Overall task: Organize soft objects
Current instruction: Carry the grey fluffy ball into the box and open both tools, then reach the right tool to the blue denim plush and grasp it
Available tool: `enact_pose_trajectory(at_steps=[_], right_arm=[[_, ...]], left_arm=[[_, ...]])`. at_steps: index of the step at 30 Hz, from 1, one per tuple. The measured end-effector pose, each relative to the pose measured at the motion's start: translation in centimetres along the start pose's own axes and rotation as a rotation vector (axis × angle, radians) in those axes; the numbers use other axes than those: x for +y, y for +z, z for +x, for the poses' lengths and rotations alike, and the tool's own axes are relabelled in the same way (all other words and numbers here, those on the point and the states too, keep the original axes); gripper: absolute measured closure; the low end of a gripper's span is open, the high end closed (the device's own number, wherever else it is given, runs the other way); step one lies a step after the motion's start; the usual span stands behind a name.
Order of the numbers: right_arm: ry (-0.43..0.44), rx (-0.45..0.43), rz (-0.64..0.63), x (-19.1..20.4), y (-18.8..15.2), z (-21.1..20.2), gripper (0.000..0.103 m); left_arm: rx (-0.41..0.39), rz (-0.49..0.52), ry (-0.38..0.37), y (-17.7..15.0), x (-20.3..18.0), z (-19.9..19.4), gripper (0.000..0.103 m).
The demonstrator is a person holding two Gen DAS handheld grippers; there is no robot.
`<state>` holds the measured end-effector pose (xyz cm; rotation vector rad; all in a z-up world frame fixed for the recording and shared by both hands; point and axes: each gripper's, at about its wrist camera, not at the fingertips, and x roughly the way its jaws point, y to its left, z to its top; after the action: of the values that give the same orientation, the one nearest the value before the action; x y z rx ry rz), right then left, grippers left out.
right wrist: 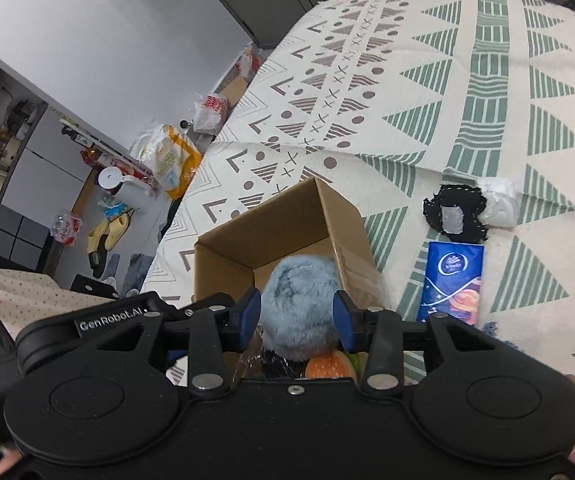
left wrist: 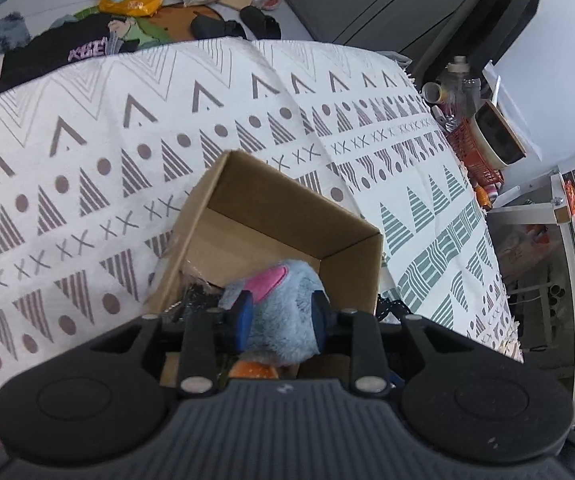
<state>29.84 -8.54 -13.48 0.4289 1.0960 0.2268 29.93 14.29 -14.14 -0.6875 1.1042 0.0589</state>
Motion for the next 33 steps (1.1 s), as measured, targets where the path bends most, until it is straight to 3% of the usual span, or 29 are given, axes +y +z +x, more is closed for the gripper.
enact_pose_trajectory(at_steps=[3, 8, 14, 17, 22, 27, 33], right_arm=[[0.01, -0.017, -0.038, 0.1, -0.4, -1.6, 0.054], [0.016, -0.04, -0.11, 0.3, -1.2, -3.9, 0.052], [0.038, -0.065, -0.149, -0.1, -2.5, -6.5, 0.037], [0.017, -0.08, -0.187, -0.3, -3.5, -7.6, 0.034], [-0.02, -0.127, -0.227, -1.2, -4.9, -9.6, 0.024], [-0.042, -0.149, -0.209, -2.9, -5.8, -11.1, 0.022], [-0.066, -0.141, -0.152, -5.2, -6.6, -11.4, 0.022]], left_arm=[[-0.034, 0.054, 0.024, -0.4, -0.7, -1.6, 0.055], [-0.094, 0.134, 0.036, -1.9, -1.7, -4.1, 0.041], [-0.15, 0.221, 0.076, -4.0, -2.5, -6.2, 0.037], [-0.171, 0.244, 0.086, -5.1, -2.5, -7.0, 0.03], [-0.188, 0.313, 0.094, -7.3, -2.7, -8.1, 0.028], [-0.193, 0.417, 0.093, -9.8, -3.5, -8.6, 0.02], [-0.161, 0.532, 0.091, -11.8, -4.9, -8.3, 0.018]])
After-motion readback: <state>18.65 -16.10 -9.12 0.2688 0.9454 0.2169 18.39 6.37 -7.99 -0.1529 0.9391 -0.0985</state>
